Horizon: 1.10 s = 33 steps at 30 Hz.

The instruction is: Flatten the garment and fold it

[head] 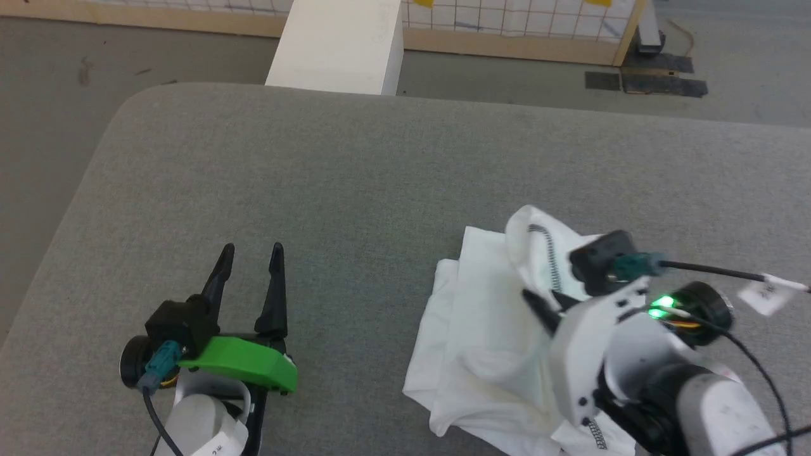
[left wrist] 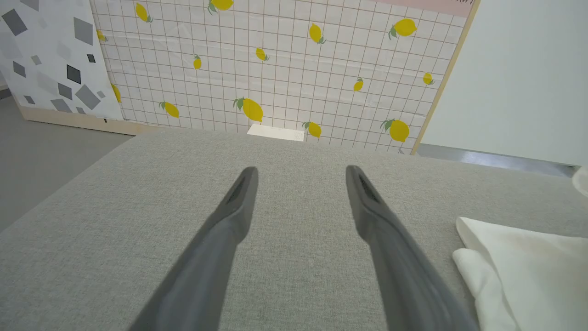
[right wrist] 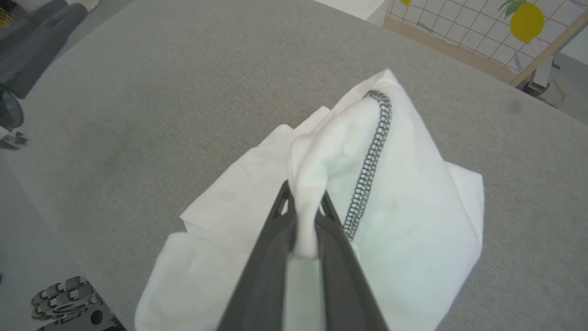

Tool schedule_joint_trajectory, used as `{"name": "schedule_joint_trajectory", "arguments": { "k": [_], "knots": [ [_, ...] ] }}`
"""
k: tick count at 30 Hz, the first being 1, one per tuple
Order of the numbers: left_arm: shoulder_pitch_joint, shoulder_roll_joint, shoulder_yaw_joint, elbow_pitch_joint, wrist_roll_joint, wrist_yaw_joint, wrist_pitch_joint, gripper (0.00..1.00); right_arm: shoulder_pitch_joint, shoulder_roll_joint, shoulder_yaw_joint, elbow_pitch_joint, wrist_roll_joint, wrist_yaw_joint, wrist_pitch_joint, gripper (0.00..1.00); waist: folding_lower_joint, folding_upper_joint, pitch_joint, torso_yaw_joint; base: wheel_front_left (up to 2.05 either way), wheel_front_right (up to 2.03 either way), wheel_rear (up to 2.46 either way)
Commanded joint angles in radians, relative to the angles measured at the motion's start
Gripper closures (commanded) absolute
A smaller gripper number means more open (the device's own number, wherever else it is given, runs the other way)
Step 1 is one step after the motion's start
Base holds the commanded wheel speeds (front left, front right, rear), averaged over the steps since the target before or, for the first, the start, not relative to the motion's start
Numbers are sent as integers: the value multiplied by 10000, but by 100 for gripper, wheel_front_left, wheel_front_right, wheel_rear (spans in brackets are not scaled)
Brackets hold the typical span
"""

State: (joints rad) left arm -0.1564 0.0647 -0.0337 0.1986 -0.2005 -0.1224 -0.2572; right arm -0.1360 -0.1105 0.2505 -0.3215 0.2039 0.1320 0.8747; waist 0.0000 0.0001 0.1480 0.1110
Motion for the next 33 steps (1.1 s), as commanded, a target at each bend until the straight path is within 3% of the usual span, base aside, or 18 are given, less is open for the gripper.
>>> {"name": "schedule_joint_trajectory", "arguments": {
  "k": [1,5,6,12,13,14,15,19,25,29,33],
  "knots": [
    [-189,-41,3,-15,70,-43,-45,0,-369,64,263,410,66,-13,-192,100,0,-1,180,199,0,0,0],
    [-291,-53,62,-9,53,-52,-45,0,-1053,281,887,1860,57,-13,-645,100,0,-1,339,372,0,0,0],
    [-344,-65,85,-39,56,-56,-45,0,-1527,418,1176,2904,-9,-13,-1100,100,0,-1,462,467,0,0,0],
    [-375,-92,144,-42,43,-62,-45,0,-2246,575,1627,4933,370,-13,-1704,100,0,-1,582,557,0,0,0],
    [-378,-98,140,-33,38,-63,-45,0,-2342,583,1732,5193,498,-13,-1783,69,0,-1,585,571,0,0,0],
    [-380,-102,137,-26,31,-64,-45,0,-2399,588,1796,5350,636,-13,-1858,20,0,-1,581,578,0,0,0],
    [-374,-106,135,-16,22,-64,-45,0,-2452,593,1898,5495,816,-13,-1919,0,0,-1,563,579,0,0,0],
    [-308,-116,185,29,25,-67,-45,0,-2648,599,2236,5342,1312,-13,-2466,0,0,-1,465,467,0,0,0],
    [-187,-123,240,0,88,-71,-45,0,-2423,601,1707,3688,1843,-13,-4643,0,0,-1,194,168,0,0,0],
    [-83,-126,225,-44,118,-74,-45,0,-1666,599,534,2554,1610,-13,-5963,0,0,-1,-20,-94,0,0,0],
    [24,-125,233,-94,144,-76,-45,0,-475,601,-1262,1771,1780,-13,-6899,0,0,-1,-193,-323,0,0,0]
  ]
}}
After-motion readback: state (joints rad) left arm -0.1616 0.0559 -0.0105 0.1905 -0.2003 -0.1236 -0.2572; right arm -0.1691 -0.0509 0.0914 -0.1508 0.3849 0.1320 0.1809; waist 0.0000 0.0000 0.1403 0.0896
